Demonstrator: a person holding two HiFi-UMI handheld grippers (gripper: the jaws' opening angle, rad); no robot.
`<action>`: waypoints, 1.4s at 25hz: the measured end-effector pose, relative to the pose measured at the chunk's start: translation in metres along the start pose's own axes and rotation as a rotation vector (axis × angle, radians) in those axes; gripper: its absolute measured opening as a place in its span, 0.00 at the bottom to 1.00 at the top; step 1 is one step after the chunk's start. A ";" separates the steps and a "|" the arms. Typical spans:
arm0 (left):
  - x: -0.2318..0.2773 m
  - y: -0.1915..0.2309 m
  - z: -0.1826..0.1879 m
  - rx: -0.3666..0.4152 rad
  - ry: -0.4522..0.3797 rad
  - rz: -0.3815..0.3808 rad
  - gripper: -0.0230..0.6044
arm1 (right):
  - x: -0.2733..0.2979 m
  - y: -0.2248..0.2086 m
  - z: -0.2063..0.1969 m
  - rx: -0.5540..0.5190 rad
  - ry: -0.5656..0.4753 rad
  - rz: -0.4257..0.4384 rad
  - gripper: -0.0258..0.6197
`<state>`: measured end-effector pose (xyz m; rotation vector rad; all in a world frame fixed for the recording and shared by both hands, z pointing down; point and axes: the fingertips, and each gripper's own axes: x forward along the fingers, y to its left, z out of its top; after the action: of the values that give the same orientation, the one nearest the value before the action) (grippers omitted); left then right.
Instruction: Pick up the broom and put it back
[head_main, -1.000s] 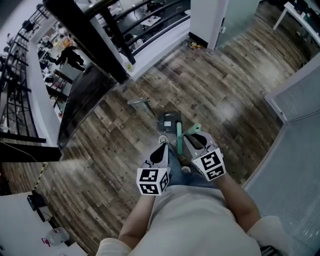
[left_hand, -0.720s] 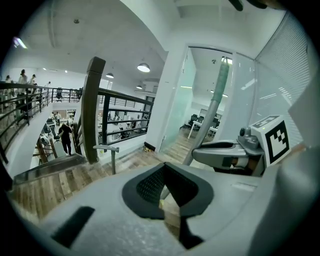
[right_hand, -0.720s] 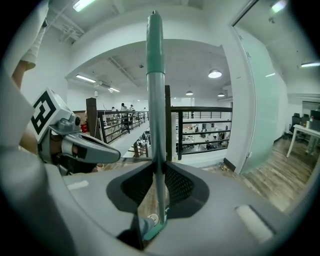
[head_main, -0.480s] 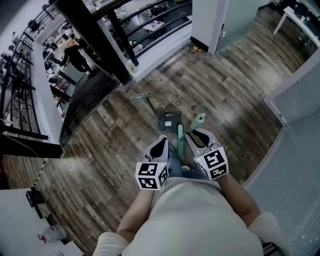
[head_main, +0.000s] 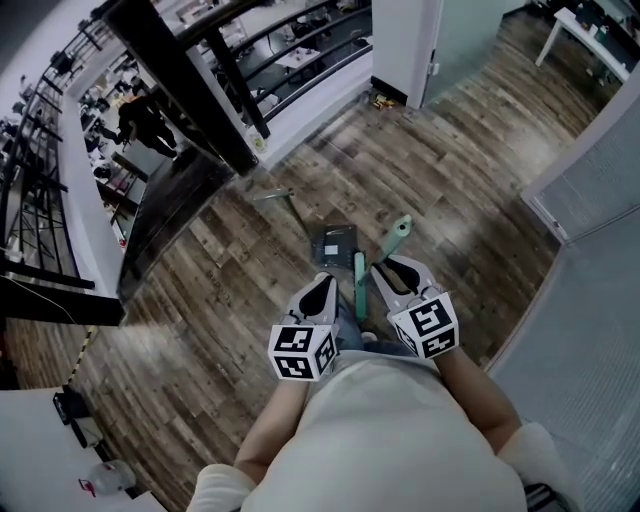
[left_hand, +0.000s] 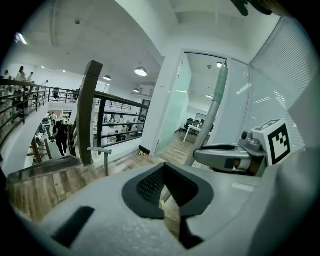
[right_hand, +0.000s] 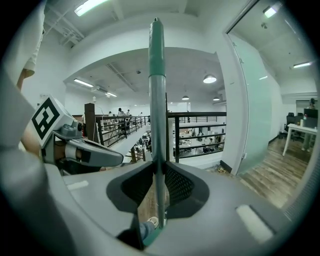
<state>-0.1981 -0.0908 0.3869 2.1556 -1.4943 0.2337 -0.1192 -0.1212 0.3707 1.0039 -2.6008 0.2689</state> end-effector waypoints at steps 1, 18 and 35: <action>0.001 -0.002 0.002 0.003 0.000 -0.007 0.05 | -0.002 -0.002 0.001 0.003 -0.002 -0.009 0.17; 0.070 -0.062 0.025 0.117 0.055 -0.257 0.05 | -0.056 -0.077 0.004 0.097 -0.051 -0.312 0.17; 0.168 -0.129 0.039 0.289 0.188 -0.630 0.05 | -0.099 -0.157 -0.016 0.252 -0.063 -0.704 0.17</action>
<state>-0.0214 -0.2139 0.3835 2.6240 -0.6559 0.4292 0.0601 -0.1705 0.3564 1.9510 -2.1163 0.3839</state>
